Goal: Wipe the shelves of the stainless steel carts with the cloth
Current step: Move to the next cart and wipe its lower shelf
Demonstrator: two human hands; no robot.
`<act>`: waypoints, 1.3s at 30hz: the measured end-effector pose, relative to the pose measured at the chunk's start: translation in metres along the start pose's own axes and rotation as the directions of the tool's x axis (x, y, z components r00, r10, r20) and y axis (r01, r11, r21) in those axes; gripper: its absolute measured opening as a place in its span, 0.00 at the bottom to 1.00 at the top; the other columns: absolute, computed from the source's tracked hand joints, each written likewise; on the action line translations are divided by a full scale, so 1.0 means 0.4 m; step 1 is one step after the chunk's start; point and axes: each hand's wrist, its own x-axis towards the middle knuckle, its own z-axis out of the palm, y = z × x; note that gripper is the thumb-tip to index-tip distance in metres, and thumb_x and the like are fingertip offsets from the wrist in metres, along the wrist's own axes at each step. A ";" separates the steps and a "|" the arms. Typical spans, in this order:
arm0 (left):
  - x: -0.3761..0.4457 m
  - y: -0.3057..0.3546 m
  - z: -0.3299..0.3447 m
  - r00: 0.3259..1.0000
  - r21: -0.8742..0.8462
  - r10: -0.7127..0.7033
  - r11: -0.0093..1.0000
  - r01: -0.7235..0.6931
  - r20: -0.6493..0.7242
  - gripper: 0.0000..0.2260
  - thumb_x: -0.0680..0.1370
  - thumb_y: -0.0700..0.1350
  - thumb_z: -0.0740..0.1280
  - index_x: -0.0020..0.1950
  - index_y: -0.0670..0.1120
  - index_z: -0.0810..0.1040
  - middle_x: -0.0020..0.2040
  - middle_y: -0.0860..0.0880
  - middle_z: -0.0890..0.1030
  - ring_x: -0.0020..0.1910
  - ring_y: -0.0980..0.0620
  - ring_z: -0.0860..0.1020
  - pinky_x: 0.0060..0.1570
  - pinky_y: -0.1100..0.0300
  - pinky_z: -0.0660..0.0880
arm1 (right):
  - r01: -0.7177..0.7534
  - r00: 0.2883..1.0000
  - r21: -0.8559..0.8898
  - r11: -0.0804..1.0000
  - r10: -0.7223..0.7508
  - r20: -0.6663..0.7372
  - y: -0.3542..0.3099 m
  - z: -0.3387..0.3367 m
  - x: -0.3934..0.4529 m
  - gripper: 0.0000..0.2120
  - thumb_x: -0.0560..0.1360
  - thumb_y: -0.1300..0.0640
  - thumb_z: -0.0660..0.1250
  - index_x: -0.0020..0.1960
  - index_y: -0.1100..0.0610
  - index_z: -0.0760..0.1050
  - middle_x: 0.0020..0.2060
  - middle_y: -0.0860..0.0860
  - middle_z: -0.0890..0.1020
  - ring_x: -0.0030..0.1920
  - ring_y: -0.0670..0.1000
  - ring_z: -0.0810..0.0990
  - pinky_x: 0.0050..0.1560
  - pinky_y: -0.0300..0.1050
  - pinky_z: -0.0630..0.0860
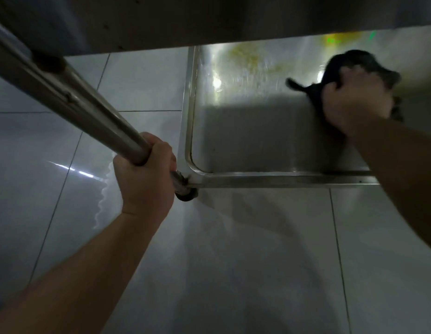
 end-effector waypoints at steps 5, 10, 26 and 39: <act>-0.003 -0.003 0.005 1.000 -0.008 0.019 1.000 -0.019 0.000 0.08 0.71 0.37 0.64 0.34 0.45 0.67 0.25 0.53 0.69 0.27 0.53 0.70 0.30 0.62 0.71 | -0.150 0.985 0.040 0.988 0.145 0.097 -0.119 0.017 0.015 0.33 0.81 0.41 0.48 0.81 0.56 0.61 0.82 0.56 0.61 0.81 0.65 0.58 0.76 0.66 0.58; -0.001 0.000 0.007 1.000 -0.063 -0.004 0.998 0.003 -0.016 0.09 0.71 0.36 0.63 0.33 0.45 0.67 0.25 0.52 0.68 0.25 0.53 0.68 0.29 0.58 0.68 | 0.404 0.893 0.059 0.913 -0.408 0.192 -0.413 0.053 -0.087 0.29 0.83 0.44 0.51 0.81 0.51 0.62 0.82 0.53 0.63 0.81 0.62 0.59 0.77 0.63 0.61; 0.010 0.000 -0.008 1.000 0.028 0.002 1.000 -0.001 -0.029 0.08 0.73 0.39 0.66 0.35 0.46 0.71 0.27 0.50 0.73 0.27 0.51 0.73 0.31 0.58 0.74 | 0.831 0.433 0.222 0.509 -0.844 0.316 -0.332 0.043 -0.400 0.24 0.86 0.40 0.49 0.82 0.36 0.57 0.83 0.39 0.57 0.84 0.49 0.51 0.82 0.57 0.48; -0.022 0.021 -0.010 0.985 0.296 -0.084 0.947 0.127 -0.152 0.11 0.74 0.47 0.67 0.47 0.39 0.80 0.33 0.54 0.80 0.29 0.63 0.76 0.28 0.71 0.73 | 0.657 0.706 0.074 0.751 -0.646 0.289 -0.130 0.010 -0.386 0.32 0.82 0.35 0.44 0.84 0.42 0.54 0.84 0.42 0.56 0.85 0.53 0.51 0.81 0.61 0.53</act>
